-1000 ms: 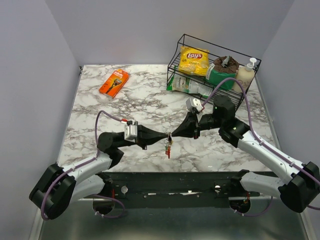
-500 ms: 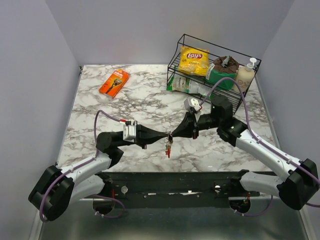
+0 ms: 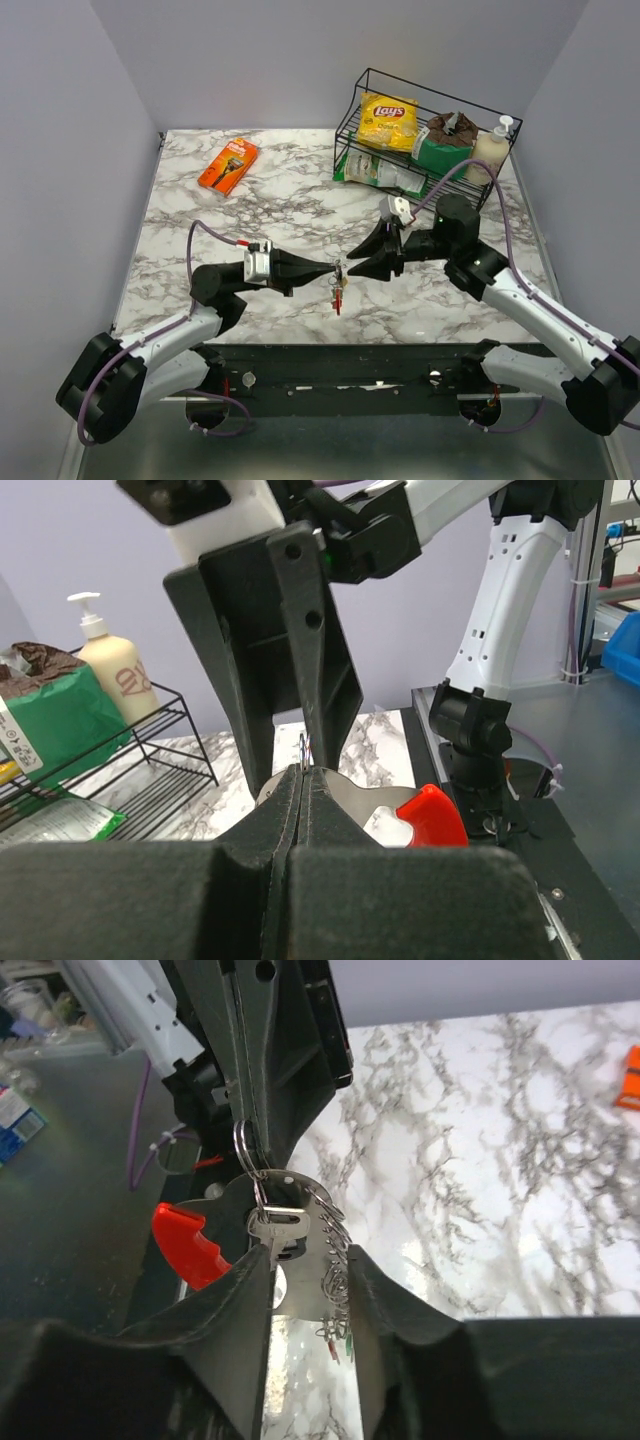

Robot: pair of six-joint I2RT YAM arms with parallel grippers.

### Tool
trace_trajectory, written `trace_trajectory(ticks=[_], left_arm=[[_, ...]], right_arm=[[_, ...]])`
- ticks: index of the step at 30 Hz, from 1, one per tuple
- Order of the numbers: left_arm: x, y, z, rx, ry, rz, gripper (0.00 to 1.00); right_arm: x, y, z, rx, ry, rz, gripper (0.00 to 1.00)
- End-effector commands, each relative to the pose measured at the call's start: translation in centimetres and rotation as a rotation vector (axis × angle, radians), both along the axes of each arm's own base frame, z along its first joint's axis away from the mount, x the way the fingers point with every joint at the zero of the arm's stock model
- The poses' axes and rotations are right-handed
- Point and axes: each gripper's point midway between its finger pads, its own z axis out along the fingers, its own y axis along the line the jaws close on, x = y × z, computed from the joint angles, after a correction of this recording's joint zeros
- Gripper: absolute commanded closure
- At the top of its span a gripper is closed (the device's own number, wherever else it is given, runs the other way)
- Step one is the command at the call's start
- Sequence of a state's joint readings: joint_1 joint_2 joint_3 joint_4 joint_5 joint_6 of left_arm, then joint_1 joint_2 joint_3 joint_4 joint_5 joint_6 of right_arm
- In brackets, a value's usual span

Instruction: Put the keys on the keyring

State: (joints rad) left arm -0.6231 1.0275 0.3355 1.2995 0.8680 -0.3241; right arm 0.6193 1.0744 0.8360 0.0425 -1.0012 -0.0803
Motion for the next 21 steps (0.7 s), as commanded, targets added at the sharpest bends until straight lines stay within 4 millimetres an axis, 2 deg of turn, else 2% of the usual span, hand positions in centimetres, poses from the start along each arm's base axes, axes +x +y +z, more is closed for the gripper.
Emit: trace_trajectory(ticks=[1, 3, 4, 7, 13, 21], left_arm=[[-0.9, 0.9, 2.5, -0.076, -0.154, 0.031, 1.0], [-0.9, 1.0, 2.3, -0.063, -0.148, 0.037, 1.0], [-0.8, 0.9, 2.1, -0.055, -0.146, 0.038, 1.0], [-0.9, 1.0, 2.1, -0.055, -0.146, 0.041, 1.0], [-0.8, 0.9, 2.1, -0.057, -0.149, 0.041, 1.0], [-0.7, 0.9, 2.0, -0.056, -0.145, 0.041, 1.0]], right_arm=[[1.0, -1.2, 0.9, 0.012, -0.075, -0.122, 0.48], [1.2, -1.4, 1.3, 0.018, -0.091, -0.151, 0.41], [1.2, -1.5, 1.4, 0.021, -0.095, -0.156, 0.34], [1.0, -1.5, 2.2, 0.035, -0.105, -0.146, 0.24], [0.7, -1.5, 3.0, 0.05, -0.118, -0.132, 0.1], [0.1, -1.3, 4.0, 0.069, -0.134, -0.089, 0.07]])
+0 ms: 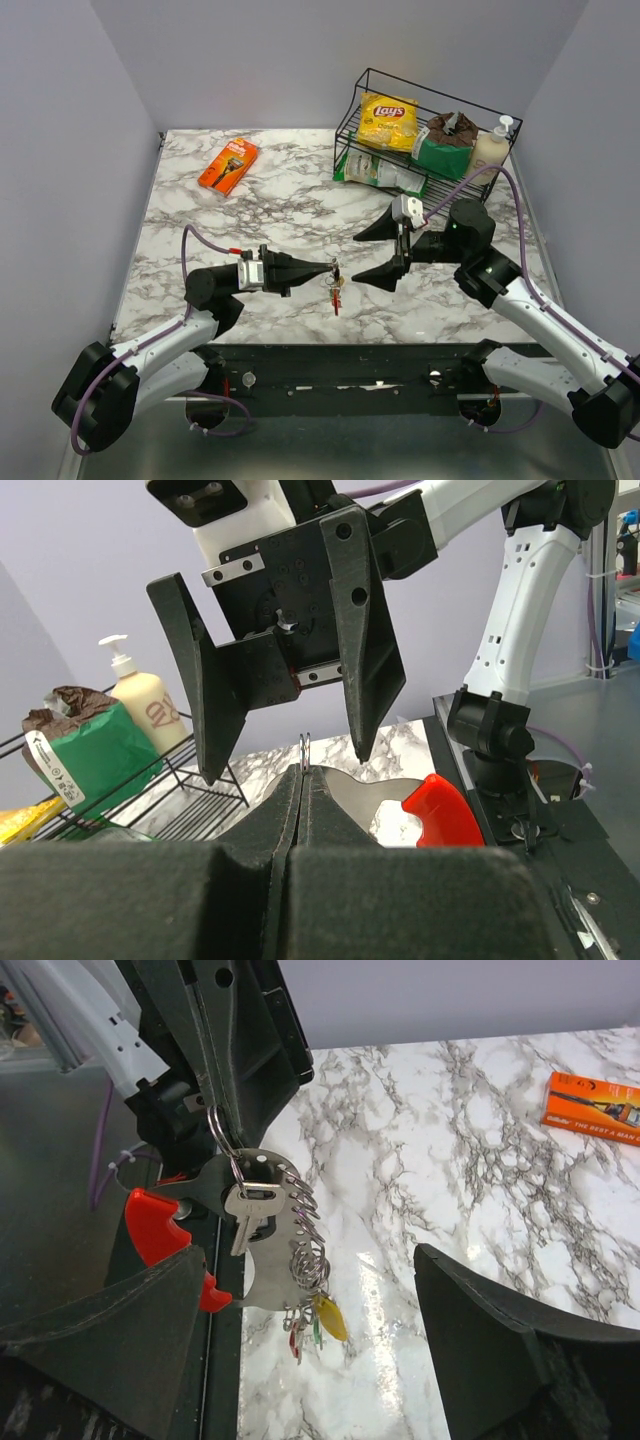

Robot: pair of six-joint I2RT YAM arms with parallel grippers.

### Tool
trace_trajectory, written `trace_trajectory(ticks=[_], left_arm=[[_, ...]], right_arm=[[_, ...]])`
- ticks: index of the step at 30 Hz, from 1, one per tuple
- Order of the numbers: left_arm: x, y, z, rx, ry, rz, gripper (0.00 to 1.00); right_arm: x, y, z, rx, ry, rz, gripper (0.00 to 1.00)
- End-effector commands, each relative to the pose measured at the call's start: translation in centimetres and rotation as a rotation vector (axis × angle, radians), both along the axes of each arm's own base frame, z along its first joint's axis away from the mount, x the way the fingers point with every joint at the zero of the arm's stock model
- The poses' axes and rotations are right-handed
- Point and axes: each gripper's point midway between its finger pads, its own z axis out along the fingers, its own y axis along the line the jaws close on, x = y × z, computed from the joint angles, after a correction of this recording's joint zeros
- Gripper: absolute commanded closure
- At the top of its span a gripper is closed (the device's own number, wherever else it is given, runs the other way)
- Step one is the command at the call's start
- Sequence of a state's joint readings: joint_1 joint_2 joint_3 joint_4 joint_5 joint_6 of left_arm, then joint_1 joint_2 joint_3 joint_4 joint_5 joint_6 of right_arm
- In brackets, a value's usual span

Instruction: Put the keys on the keyring

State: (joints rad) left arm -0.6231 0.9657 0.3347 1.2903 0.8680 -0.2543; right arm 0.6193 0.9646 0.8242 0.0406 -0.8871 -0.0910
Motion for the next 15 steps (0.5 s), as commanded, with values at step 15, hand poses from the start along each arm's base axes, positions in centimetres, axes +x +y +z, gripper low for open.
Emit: trace_trajectory(ticks=[15], left_arm=[[-0.2, 0.1, 0.4, -0.023, -0.039, 0.007, 1.0]], right_arm=[[-1.6, 1.1, 4.1, 0.097, -0.008, 0.161, 0.15]])
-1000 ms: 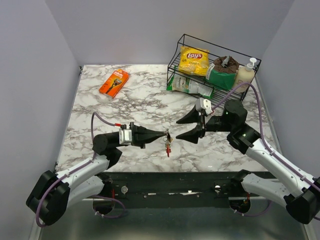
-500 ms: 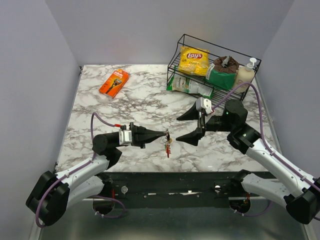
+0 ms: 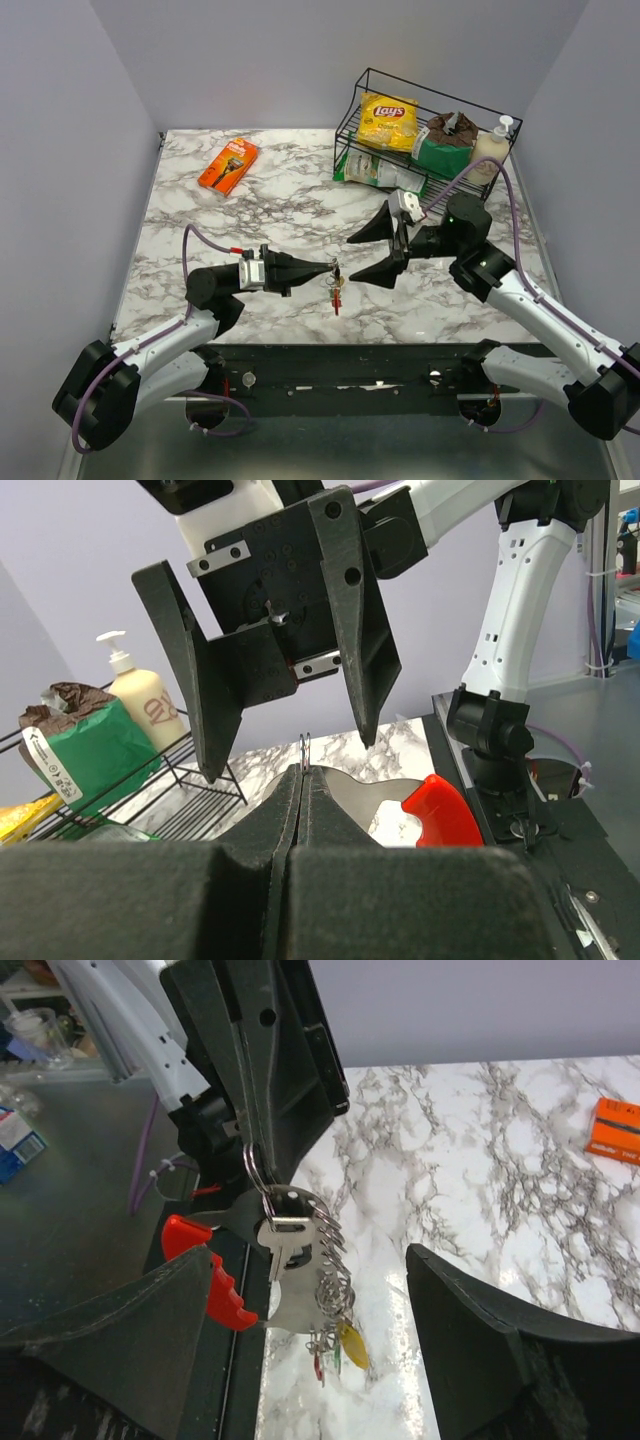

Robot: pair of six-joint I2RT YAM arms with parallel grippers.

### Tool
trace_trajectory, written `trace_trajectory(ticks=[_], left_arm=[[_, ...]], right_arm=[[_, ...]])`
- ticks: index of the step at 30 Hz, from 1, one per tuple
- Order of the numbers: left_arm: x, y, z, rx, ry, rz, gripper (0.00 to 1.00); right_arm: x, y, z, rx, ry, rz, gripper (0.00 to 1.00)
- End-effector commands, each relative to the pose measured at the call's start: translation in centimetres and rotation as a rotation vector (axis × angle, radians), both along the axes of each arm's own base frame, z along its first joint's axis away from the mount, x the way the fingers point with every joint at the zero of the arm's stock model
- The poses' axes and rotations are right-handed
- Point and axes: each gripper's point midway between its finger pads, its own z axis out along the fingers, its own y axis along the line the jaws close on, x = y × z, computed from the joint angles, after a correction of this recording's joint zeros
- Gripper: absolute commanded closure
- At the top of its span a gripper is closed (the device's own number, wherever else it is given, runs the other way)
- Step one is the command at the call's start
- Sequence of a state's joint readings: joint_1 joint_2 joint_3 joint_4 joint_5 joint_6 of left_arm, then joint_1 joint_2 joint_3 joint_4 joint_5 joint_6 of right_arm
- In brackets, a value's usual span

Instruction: Put the keys on the keyring

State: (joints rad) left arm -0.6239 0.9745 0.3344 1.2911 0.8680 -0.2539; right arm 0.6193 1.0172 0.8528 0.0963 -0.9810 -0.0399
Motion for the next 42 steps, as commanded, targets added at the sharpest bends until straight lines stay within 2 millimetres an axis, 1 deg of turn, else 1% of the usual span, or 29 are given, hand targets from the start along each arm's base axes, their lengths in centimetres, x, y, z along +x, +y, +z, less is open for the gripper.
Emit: trace_trajectory(ticks=[1, 7, 9, 10, 14, 20, 24, 25, 28, 35, 39, 42], left_arm=[[-0.1, 0.2, 0.6, -0.025, -0.041, 0.011, 1.0], [-0.1, 0.1, 0.4, -0.02, -0.039, 0.012, 1.0], [0.0, 0.0, 0.3, -0.018, -0.035, 0.013, 1.0], [0.0, 0.0, 0.4, -0.018, -0.035, 0.012, 1.0], [0.0, -0.1, 0.5, -0.02, -0.038, 0.011, 1.0], [0.0, -0.1, 0.5, -0.019, -0.034, 0.011, 1.0], [0.0, -0.1, 0.5, -0.02, -0.033, 0.013, 1.0], [0.0, -0.1, 0.6, -0.021, -0.037, 0.014, 1.0], [0.1, -0.1, 0.5, -0.02, -0.037, 0.014, 1.0], [0.1, -0.1, 0.6, -0.022, -0.038, 0.014, 1.0], [0.0, -0.2, 0.7, -0.023, -0.039, 0.009, 1.0], [-0.1, -0.2, 0.8, -0.024, -0.042, 0.005, 1.0]], right_arm=[[-1.0, 0.3, 3.6, 0.087, -0.043, 0.075, 0.18], [-1.5, 0.4, 4.5, 0.108, -0.038, 0.113, 0.2], [-1.7, 0.5, 4.6, 0.108, -0.029, 0.125, 0.24], [-1.6, 0.7, 4.5, 0.105, -0.024, 0.131, 0.28], [-2.0, 1.5, 4.1, 0.098, -0.009, 0.155, 0.32], [-1.9, 2.1, 3.5, 0.083, 0.011, 0.16, 0.44], [-1.8, 2.3, 3.2, 0.075, 0.016, 0.156, 0.46], [-1.9, 2.4, 3.1, 0.071, 0.02, 0.159, 0.49], [-1.8, 2.5, 2.6, 0.06, 0.027, 0.16, 0.53], [-1.8, 2.7, 2.3, 0.052, 0.034, 0.16, 0.55], [-1.7, 2.7, 2.2, 0.05, 0.036, 0.158, 0.62], [-1.8, 2.8, 2.2, 0.048, 0.037, 0.162, 0.73]])
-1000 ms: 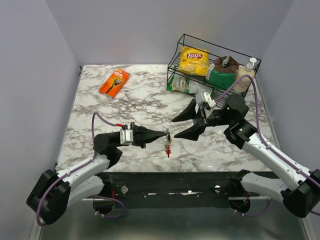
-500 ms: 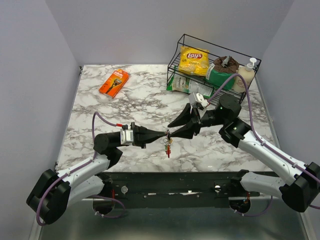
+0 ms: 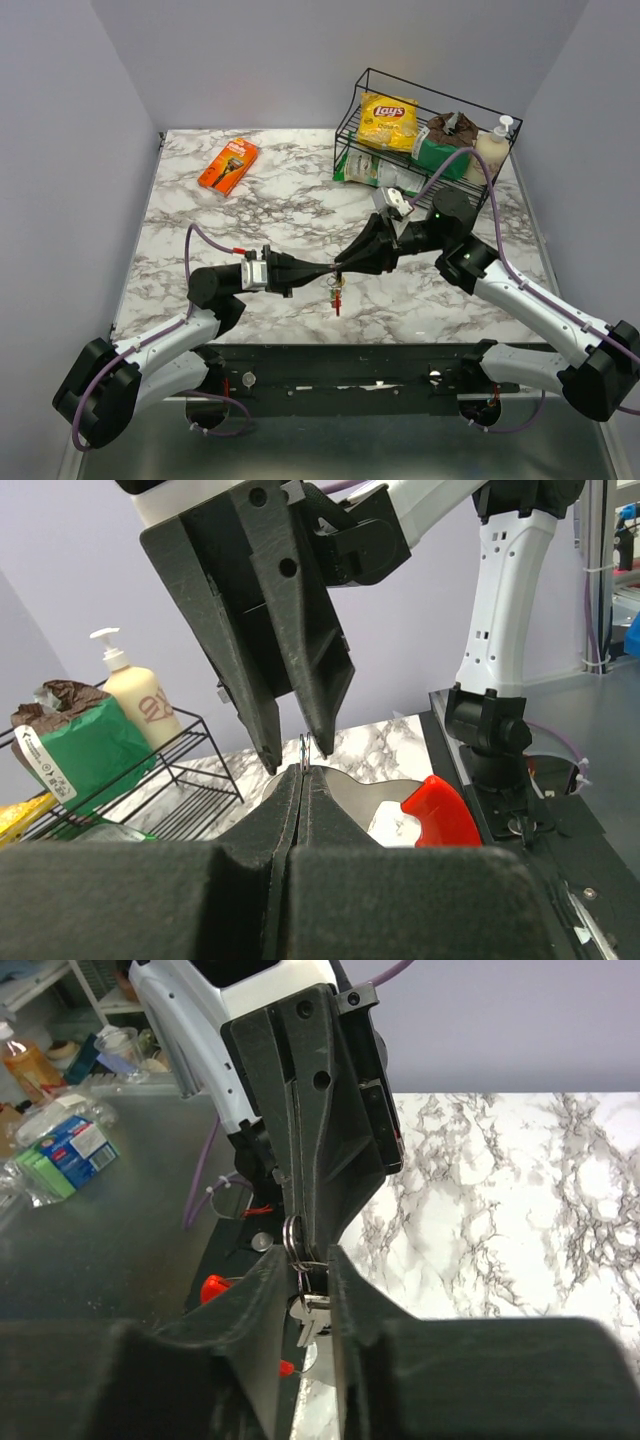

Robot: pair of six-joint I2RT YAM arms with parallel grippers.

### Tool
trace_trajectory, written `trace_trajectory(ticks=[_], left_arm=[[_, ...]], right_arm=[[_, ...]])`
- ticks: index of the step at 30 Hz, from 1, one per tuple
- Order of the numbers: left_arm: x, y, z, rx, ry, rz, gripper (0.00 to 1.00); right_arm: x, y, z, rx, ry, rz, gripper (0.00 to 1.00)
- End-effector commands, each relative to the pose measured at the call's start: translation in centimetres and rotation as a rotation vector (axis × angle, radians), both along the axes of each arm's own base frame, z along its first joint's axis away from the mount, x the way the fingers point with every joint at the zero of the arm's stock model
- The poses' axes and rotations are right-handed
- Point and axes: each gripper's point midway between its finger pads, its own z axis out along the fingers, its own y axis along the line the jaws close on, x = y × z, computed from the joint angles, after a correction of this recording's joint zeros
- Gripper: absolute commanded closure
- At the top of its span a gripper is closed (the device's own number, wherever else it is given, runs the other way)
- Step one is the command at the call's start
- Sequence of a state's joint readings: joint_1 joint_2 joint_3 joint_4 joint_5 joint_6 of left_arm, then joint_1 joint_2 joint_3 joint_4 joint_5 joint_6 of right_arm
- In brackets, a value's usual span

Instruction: Put the keys on the keyring

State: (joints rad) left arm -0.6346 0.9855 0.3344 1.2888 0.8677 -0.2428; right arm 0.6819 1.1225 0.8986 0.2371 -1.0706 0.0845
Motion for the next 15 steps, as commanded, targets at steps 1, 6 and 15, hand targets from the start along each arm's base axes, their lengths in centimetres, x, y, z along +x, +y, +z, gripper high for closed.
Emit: trace_trajectory(ticks=[1, 6, 15], left_arm=[[-0.15, 0.0, 1.11, -0.032, -0.04, 0.008, 1.0], [-0.27, -0.13, 1.22, -0.034, -0.039, 0.001, 1.0], [-0.59, -0.15, 1.38, -0.027, -0.032, -0.013, 1.0]], right_arm=[[-0.07, 0.35, 0.86, 0.009, -0.02, 0.013, 0.79], [0.04, 0.41, 0.43, -0.003, -0.01, 0.016, 0.91], [0.31, 0.47, 0.07, -0.02, -0.012, 0.004, 0.99]])
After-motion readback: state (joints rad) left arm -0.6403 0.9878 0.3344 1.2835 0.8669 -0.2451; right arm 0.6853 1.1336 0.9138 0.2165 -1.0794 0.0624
